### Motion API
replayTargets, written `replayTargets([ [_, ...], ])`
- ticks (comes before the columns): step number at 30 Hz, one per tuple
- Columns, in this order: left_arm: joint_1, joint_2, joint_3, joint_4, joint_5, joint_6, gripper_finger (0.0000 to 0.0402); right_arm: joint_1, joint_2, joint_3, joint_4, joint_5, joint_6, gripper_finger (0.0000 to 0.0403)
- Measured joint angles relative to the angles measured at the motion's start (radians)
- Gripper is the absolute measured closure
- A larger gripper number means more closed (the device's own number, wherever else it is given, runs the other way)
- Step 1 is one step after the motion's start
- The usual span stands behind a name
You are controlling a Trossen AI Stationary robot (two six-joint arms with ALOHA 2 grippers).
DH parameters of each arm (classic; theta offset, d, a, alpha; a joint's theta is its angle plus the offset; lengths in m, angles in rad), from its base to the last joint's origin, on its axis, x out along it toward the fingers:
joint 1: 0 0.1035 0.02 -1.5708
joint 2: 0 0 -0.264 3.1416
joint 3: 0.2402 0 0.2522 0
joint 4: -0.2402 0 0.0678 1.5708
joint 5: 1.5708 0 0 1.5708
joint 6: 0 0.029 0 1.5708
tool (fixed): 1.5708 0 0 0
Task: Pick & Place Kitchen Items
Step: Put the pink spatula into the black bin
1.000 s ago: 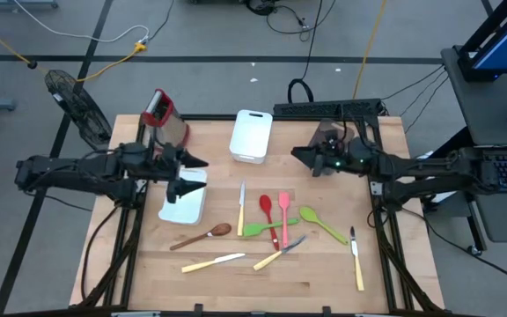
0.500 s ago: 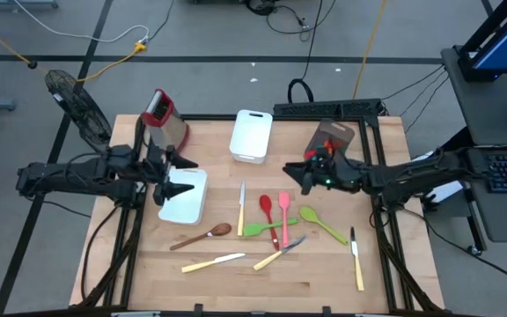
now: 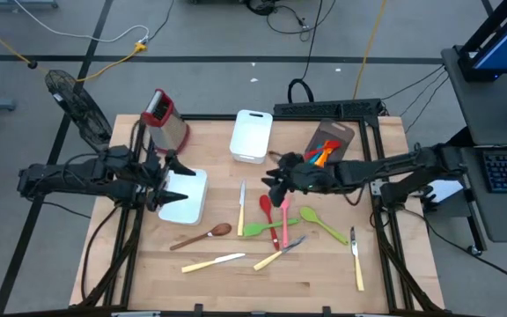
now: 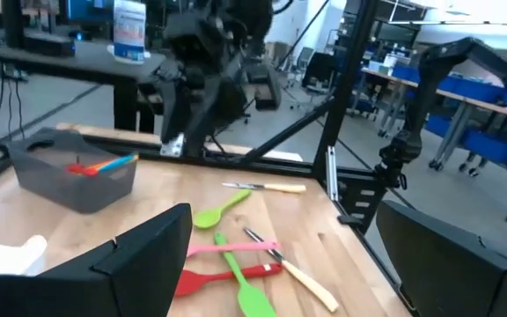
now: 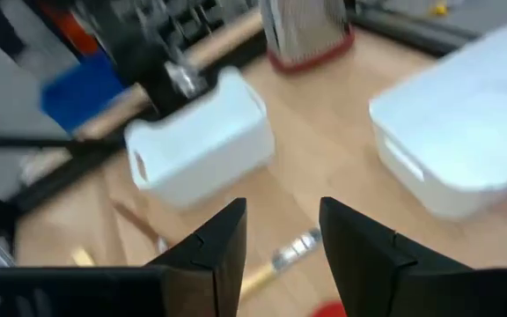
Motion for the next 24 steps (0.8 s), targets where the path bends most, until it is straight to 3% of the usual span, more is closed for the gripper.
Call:
replayTargets([
  [7,0.0,-0.117,0.0,-0.138,-0.025,0.0,0.0034,0.026,0.124,0.165,-0.287,0.002,0.081,0.0266],
  [12,0.0,-0.18,0.0,-0.197,-0.026,0.015,0.0034,0.018,0.174,0.168,-0.361,-0.06,0.199,0.0266],
  [19,0.0,-0.224,0.0,-0.22,-0.026,0.026,0.0034,-0.015,0.19,0.168,-0.381,-0.186,0.198,0.0266],
  [24,0.0,-0.225,0.0,-0.222,-0.026,0.031,0.0034,-0.022,0.189,0.168,-0.375,-0.21,0.132,0.0266],
])
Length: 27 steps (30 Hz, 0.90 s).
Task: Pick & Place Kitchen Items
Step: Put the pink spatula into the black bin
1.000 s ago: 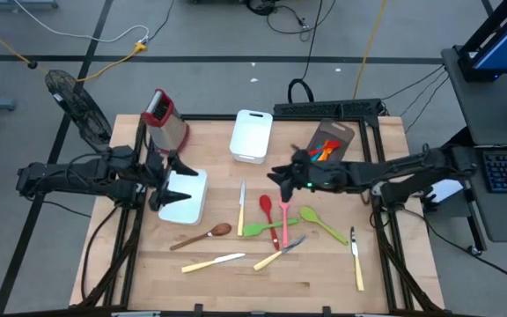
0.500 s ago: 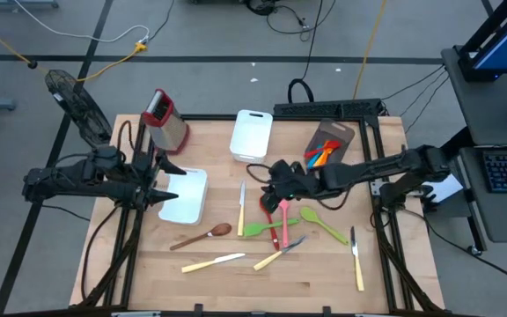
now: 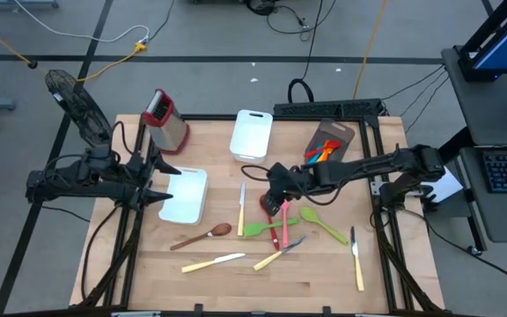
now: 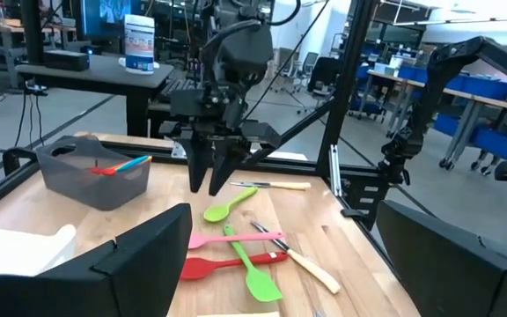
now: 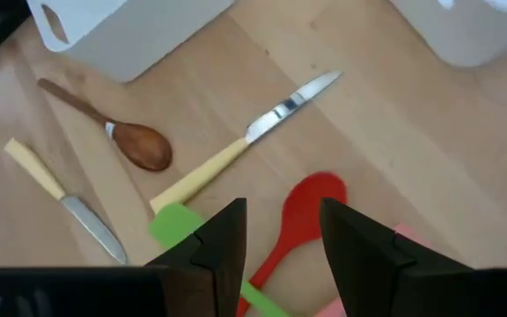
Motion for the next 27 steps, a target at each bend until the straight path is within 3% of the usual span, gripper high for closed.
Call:
replayTargets([
  [12,0.0,0.0,0.0,-0.011,0.0,0.0,0.0034,0.0,0.0,0.0,0.066,-0.002,-0.144,0.0266],
  [20,0.0,0.0,0.0,-0.016,0.0,0.0,0.0034,-0.001,-0.001,0.0,0.161,-0.155,-0.176,0.0266],
  [27,0.0,0.0,0.0,-0.016,0.0,0.0,0.0034,-0.005,-0.001,0.0,0.14,-0.157,-0.135,0.0266],
])
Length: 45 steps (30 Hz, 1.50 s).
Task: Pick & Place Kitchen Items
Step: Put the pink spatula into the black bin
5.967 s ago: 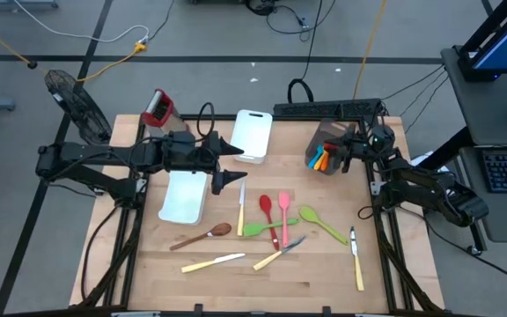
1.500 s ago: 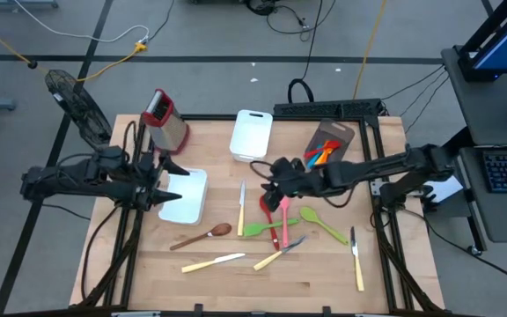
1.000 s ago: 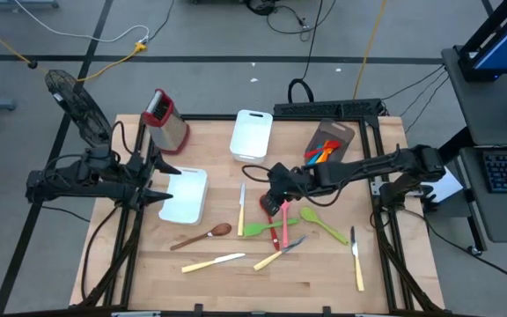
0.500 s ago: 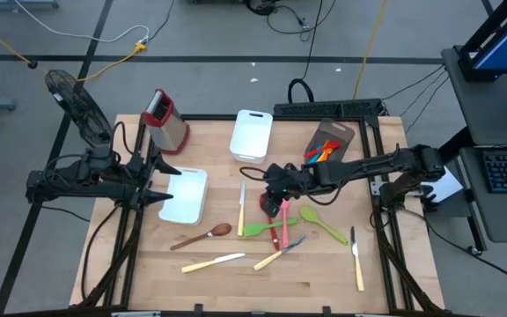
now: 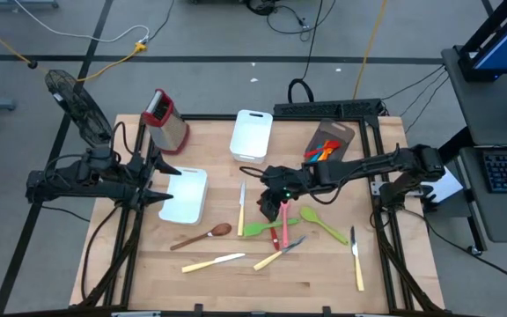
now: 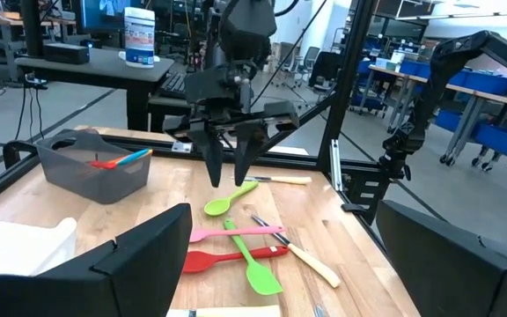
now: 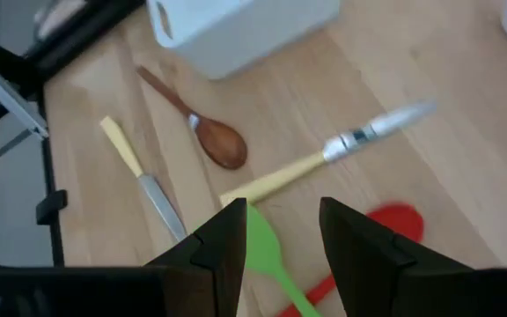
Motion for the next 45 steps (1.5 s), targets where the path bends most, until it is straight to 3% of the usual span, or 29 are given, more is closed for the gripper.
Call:
replayTargets([
  [8,0.0,0.0,0.0,0.0,0.0,-0.003,0.0034,0.008,0.0,0.0,-0.171,-0.004,0.113,0.0241],
  [16,0.0,0.0,0.0,-0.001,0.0,-0.002,0.0034,0.009,0.0,0.0,-0.301,-0.173,0.351,0.019],
  [23,0.0,0.0,0.0,-0.002,-0.003,0.017,0.0034,0.024,0.0,-0.001,-0.38,-0.264,0.596,0.019],
  [29,0.0,0.0,0.0,-0.002,-0.011,0.021,0.0034,0.066,0.01,-0.001,-0.371,-0.264,0.716,0.0192],
  [45,0.0,0.0,0.0,-0.012,-0.021,0.019,0.0034,0.085,0.137,-0.001,-0.325,-0.286,0.772,0.0192],
])
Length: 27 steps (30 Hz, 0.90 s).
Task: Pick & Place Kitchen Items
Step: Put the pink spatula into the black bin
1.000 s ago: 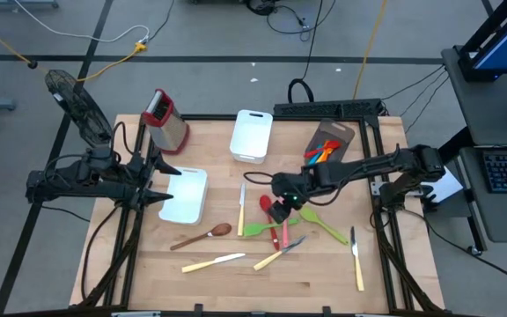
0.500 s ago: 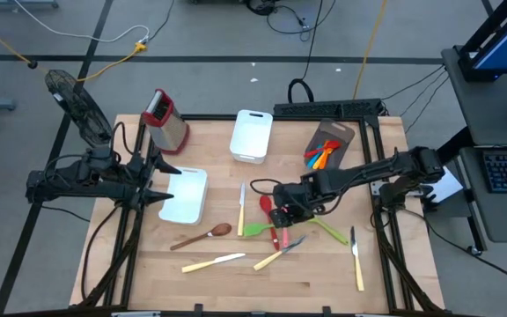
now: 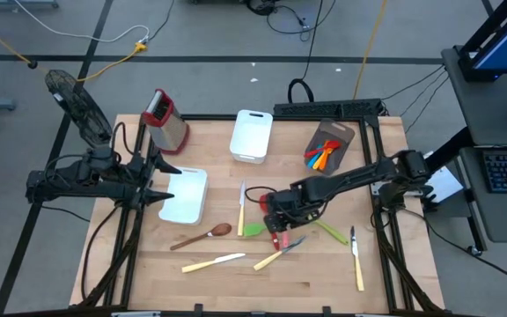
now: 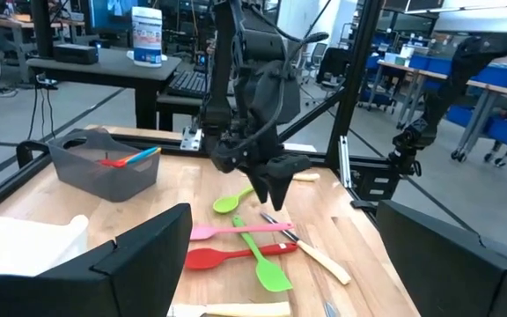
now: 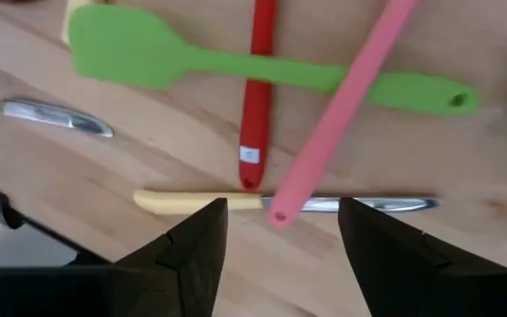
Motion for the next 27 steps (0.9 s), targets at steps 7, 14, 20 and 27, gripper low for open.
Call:
replayTargets([
  [7,0.0,0.0,0.0,-0.014,0.0,-0.007,0.0034,0.0,0.059,0.0,0.017,-0.026,-0.002,0.0193],
  [14,0.0,0.0,0.0,-0.016,0.002,-0.007,0.0034,0.001,0.066,0.0,0.013,0.017,0.008,0.0193],
  [20,0.0,0.0,0.0,-0.016,0.002,-0.008,0.0034,0.001,0.067,0.0,0.009,0.022,0.011,0.0193],
  [27,0.0,0.0,0.0,-0.015,0.002,-0.008,0.0034,0.011,0.067,-0.018,0.03,0.021,0.035,0.0193],
])
